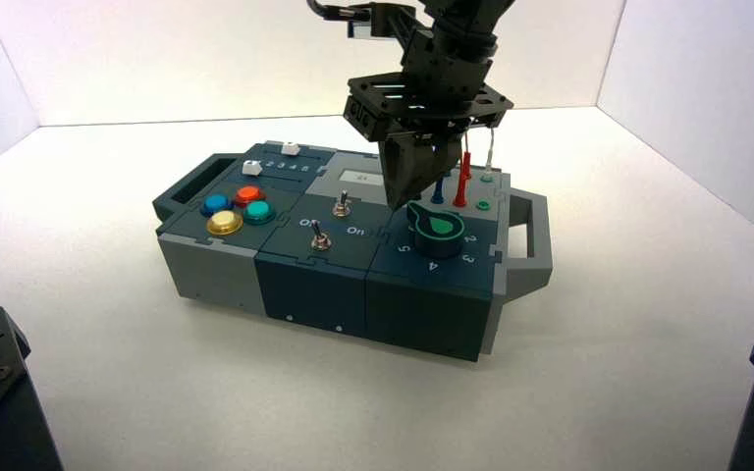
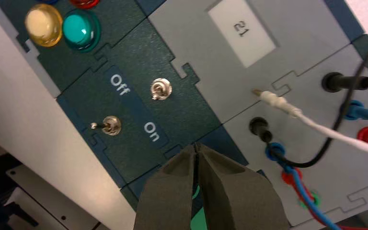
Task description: Turn the knob to position 1.
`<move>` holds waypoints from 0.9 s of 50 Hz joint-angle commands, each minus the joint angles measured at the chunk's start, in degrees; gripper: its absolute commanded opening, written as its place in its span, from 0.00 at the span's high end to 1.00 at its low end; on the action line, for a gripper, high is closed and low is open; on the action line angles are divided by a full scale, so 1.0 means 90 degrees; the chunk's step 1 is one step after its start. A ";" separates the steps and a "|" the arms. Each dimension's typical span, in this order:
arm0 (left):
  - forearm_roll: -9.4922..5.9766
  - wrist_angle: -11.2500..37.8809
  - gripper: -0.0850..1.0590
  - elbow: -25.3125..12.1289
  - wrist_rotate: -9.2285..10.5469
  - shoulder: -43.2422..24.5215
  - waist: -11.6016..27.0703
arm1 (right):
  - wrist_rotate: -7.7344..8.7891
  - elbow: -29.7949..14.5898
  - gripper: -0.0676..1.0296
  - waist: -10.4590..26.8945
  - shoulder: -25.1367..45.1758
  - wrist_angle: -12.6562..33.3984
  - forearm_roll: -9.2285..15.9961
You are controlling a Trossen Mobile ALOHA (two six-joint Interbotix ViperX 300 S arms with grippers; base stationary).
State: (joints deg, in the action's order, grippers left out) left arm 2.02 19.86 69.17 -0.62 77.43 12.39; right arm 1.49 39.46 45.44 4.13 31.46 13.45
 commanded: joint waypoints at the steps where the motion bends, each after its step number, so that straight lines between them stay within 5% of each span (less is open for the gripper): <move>1: 0.0000 -0.0068 0.95 -0.0078 0.0000 -0.0039 -0.0029 | 0.0000 -0.0127 0.96 -0.0068 -0.0078 -0.0029 -0.0020; 45: 0.0000 -0.0068 0.95 -0.0078 0.0000 0.0029 -0.0029 | -0.0029 -0.0225 0.96 -0.0088 0.0098 0.0000 -0.0010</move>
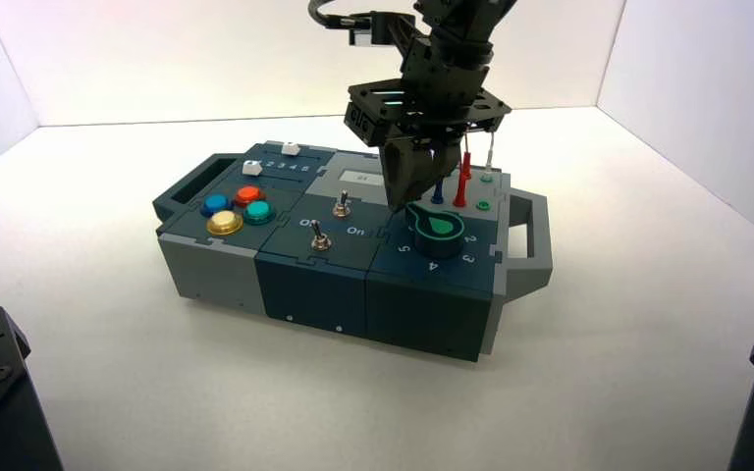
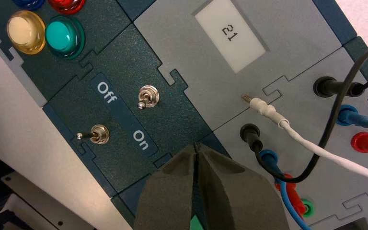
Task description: Turn the knob to position 1.
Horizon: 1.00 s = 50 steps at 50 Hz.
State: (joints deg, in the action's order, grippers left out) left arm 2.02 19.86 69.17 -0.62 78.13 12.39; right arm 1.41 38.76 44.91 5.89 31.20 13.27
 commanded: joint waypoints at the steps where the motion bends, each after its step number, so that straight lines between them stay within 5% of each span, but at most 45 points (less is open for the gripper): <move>1: 0.0010 -0.0068 0.95 -0.0078 0.0000 -0.0049 -0.0029 | -0.0020 -0.0156 0.96 -0.0029 -0.0107 0.0029 0.0029; 26: 0.0000 -0.0068 0.95 -0.0078 0.0000 -0.0049 -0.0029 | -0.0029 -0.0459 0.96 0.0059 -0.0127 0.0303 0.0205; 50: 0.0000 -0.0068 0.95 -0.0078 0.0000 -0.0049 -0.0029 | -0.0029 -0.0088 0.96 0.0098 -0.0225 0.0313 0.0488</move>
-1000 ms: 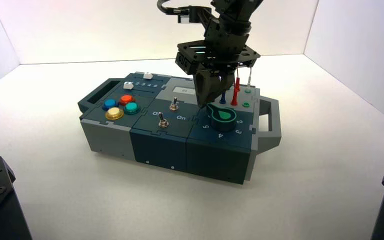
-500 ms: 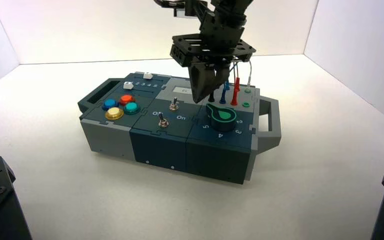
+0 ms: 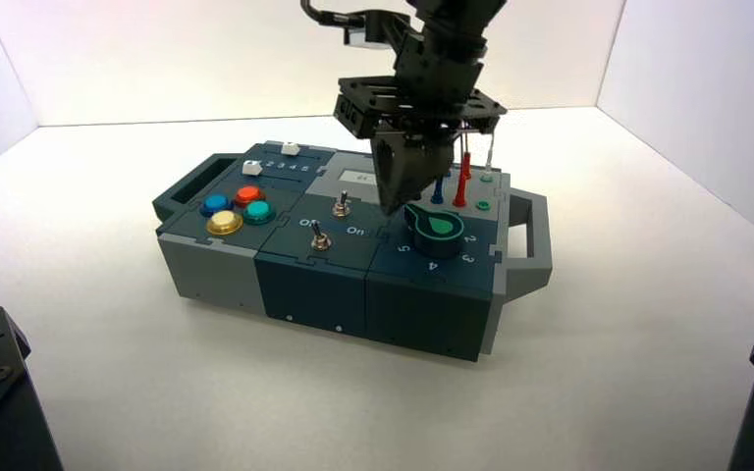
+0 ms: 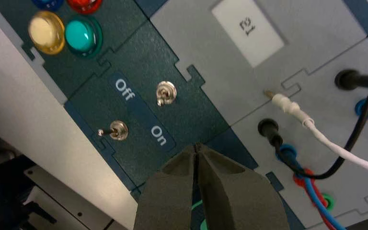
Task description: Turn the knob to position 1.
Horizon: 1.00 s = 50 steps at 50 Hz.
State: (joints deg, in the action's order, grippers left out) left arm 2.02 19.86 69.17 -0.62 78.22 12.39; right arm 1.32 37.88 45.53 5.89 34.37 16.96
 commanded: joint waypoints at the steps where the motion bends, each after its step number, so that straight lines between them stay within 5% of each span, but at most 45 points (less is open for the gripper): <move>1: 0.0000 -0.0068 0.95 -0.0078 0.0000 -0.0059 -0.0020 | -0.0020 0.0020 0.96 0.0029 -0.0234 -0.0039 0.0078; 50: 0.0000 -0.0068 0.95 -0.0068 0.0000 -0.0020 -0.0020 | -0.0029 0.0176 0.96 -0.0039 -0.0283 -0.0059 0.0068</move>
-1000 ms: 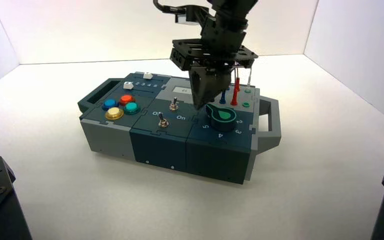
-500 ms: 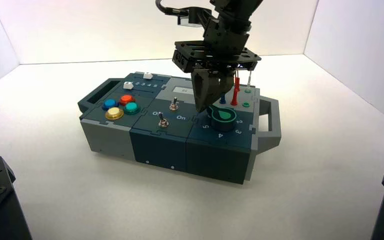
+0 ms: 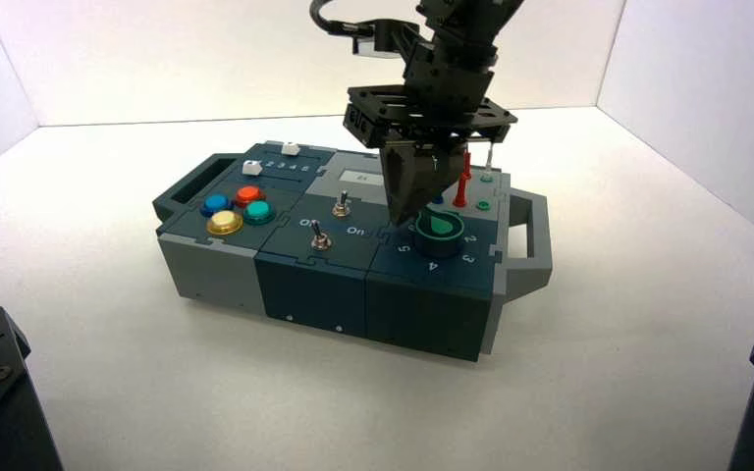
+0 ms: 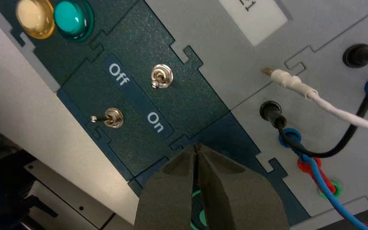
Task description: Turn the knob to position 1.
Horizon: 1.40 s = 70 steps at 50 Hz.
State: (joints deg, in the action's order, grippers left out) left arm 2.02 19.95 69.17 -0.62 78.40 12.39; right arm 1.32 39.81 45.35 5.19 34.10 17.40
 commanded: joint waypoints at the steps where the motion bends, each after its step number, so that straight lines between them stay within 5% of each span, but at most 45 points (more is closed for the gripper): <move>1: 0.0000 -0.0078 0.95 -0.0068 0.0000 -0.0039 -0.0029 | -0.0039 -0.0039 0.96 -0.0010 -0.0215 -0.0029 0.0020; 70: 0.0000 -0.0068 0.95 -0.0078 -0.0010 0.0049 -0.0020 | -0.0039 -0.0254 0.96 -0.0332 -0.0039 -0.0029 -0.0088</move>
State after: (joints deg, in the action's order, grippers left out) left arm 2.02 19.86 69.17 -0.62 79.28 12.39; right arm 1.23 38.23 43.33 5.71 34.01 16.61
